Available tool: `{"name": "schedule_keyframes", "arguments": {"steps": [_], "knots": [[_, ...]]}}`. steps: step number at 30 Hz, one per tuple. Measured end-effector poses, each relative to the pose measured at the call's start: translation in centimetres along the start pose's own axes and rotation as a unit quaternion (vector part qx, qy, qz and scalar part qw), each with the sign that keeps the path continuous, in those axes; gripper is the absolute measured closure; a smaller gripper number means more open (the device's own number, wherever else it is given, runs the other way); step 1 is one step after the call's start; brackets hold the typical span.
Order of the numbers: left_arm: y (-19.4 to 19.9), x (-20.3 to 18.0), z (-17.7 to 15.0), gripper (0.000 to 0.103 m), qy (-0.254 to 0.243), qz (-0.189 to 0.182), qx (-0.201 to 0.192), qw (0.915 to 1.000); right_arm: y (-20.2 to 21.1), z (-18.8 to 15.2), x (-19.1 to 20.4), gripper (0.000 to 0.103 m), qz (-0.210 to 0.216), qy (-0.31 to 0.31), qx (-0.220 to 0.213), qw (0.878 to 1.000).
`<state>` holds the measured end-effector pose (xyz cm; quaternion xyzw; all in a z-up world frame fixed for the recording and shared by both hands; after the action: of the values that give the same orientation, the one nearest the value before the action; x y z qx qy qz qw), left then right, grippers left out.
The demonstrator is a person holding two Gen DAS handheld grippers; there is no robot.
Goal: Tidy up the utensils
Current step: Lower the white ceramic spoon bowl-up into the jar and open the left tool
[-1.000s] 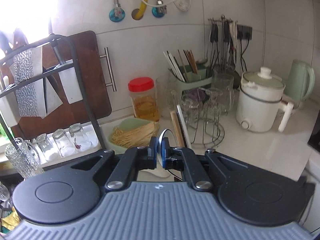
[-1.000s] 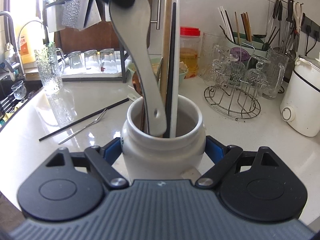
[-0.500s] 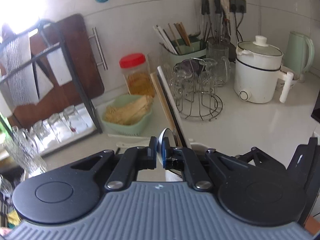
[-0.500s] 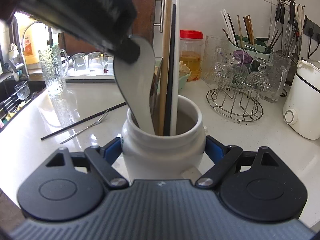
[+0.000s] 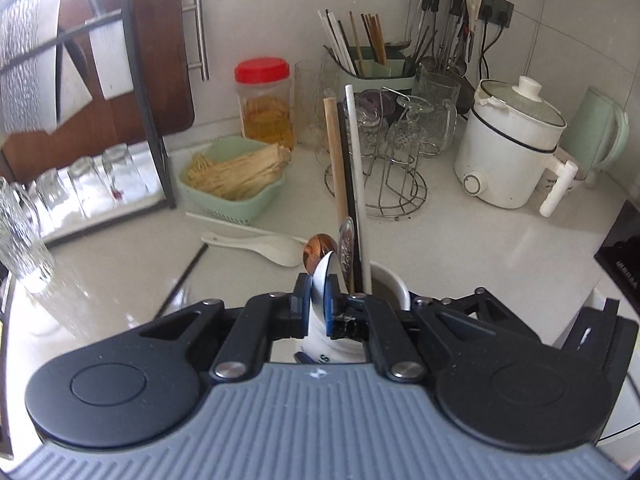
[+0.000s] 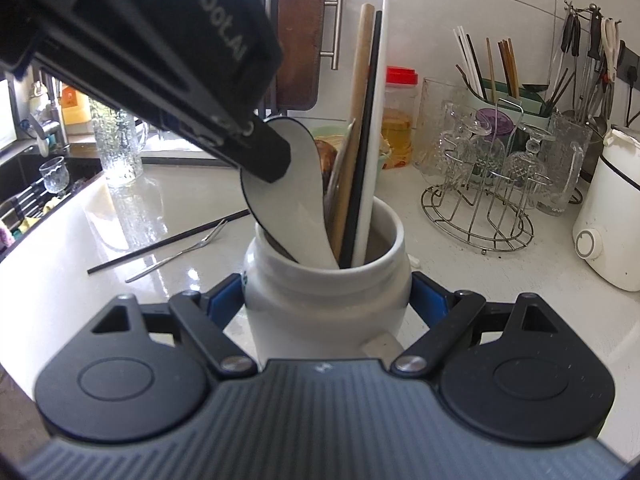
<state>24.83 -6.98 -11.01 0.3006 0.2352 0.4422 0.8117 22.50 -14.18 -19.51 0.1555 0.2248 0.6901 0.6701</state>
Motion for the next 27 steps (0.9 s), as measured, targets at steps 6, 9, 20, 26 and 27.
{"name": "schedule_keyframes", "arguments": {"steps": [6, 9, 20, 26, 27], "knots": [[0.0, 0.2, 0.3, 0.095, 0.01, -0.01, 0.012, 0.9998, 0.0, -0.1, -0.1, 0.013, 0.006, 0.006, -0.005, 1.0], [-0.1, 0.1, 0.2, 0.095, 0.007, -0.011, 0.015, 0.9998, 0.0, -0.2, -0.1, 0.013, 0.007, 0.008, -0.006, 1.0], [1.1, 1.1, 0.0, 0.074, 0.066, -0.031, 0.005, 0.9973, 0.1, -0.3, -0.1, 0.013, 0.01, 0.009, -0.011, 1.0], [2.8, 1.6, 0.0, 0.074, 0.076, -0.024, -0.016, 0.9967, 0.2, -0.3, -0.1, 0.013, 0.013, 0.012, -0.013, 1.0], [3.3, 1.8, 0.1, 0.073, 0.079, -0.022, -0.022, 0.9964, 0.2, -0.3, -0.1, 0.013, 0.013, 0.012, -0.013, 1.0]]}}
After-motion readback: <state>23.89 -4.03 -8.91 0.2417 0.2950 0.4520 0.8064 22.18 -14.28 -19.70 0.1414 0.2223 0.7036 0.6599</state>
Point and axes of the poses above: each gripper's, at about its wrist camera, not at the fingertips, and y roughly against the way its jaws point, x to its left, z to its top, the point moved 4 cm from there along -y, roughly the way its jaws point, and after that the axes turned 5 degrees about -z, right-handed, at the moved point
